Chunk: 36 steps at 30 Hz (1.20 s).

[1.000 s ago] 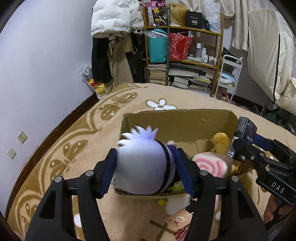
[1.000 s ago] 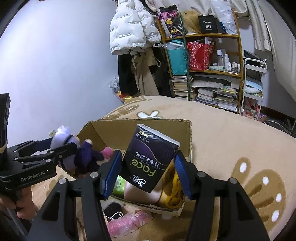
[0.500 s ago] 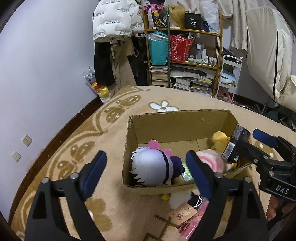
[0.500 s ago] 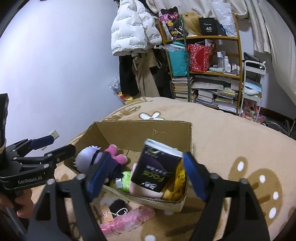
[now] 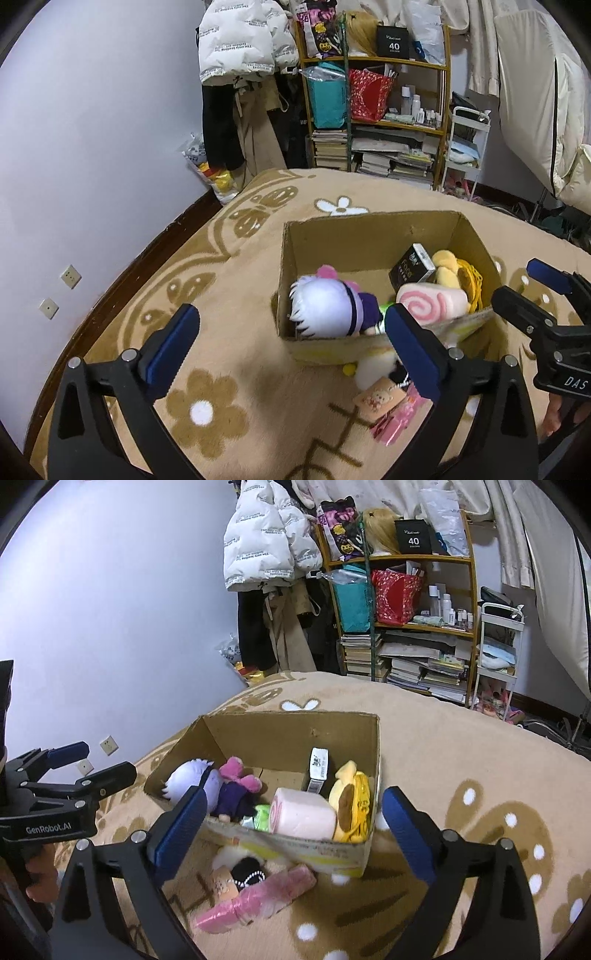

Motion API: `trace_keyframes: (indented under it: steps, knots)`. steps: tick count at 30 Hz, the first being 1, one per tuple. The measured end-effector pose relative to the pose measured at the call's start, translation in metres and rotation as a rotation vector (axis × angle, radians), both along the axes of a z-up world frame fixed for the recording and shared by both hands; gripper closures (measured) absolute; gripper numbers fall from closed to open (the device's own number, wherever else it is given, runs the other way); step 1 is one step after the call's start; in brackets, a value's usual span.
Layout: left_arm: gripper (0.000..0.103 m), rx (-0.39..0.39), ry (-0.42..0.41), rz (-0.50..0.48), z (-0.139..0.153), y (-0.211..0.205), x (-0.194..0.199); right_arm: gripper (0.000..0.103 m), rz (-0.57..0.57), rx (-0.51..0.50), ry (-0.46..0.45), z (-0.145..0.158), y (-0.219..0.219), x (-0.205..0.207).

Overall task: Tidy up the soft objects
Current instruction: 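Lower both tools toward the pink wrapped roll and fluffy keychain beside the box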

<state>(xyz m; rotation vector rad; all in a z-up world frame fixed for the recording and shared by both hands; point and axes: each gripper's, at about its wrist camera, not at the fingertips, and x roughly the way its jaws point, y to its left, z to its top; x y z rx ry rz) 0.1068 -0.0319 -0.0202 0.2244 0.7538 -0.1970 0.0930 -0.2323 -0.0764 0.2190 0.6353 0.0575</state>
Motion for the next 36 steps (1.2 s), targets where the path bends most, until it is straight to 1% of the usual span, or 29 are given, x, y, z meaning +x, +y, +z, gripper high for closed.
trace_keyframes:
  steps: [5, 9, 13, 14, 17, 25, 29, 34, 36]
  knots:
    - [0.003, 0.020, 0.028, 0.016, 0.001, 0.004, -0.008, 0.003, 0.012, -0.006, 0.024, 0.001, 0.003, -0.010]
    - [0.003, 0.039, 0.083, 0.015, -0.007, 0.004, -0.009, 0.003, 0.026, -0.002, 0.063, -0.005, 0.007, -0.016]
    - [0.003, 0.018, 0.149, 0.010, -0.020, 0.002, -0.004, 0.003, 0.039, 0.013, 0.126, -0.019, 0.013, -0.014]
    - [0.003, 0.003, 0.176, 0.012, -0.025, 0.002, -0.002, 0.003, 0.041, 0.013, 0.141, -0.023, 0.014, -0.014]
    - [0.003, -0.020, 0.218, 0.020, -0.034, 0.001, 0.004, 0.003, 0.048, 0.019, 0.182, -0.036, 0.018, -0.012]
    - [0.003, -0.011, 0.297, 0.005, -0.059, -0.012, 0.015, 0.003, 0.072, 0.021, 0.280, -0.066, 0.026, -0.003]
    - [0.003, 0.009, 0.325, -0.006, -0.072, -0.020, 0.022, 0.003, 0.070, 0.029, 0.312, -0.076, 0.025, 0.003]
    - [0.003, 0.005, 0.377, -0.021, -0.089, -0.027, 0.028, 0.003, 0.073, 0.045, 0.357, -0.089, 0.025, 0.009]
    - [0.003, 0.012, 0.385, -0.022, -0.094, -0.030, 0.029, 0.003, 0.078, 0.049, 0.375, -0.094, 0.026, 0.010]
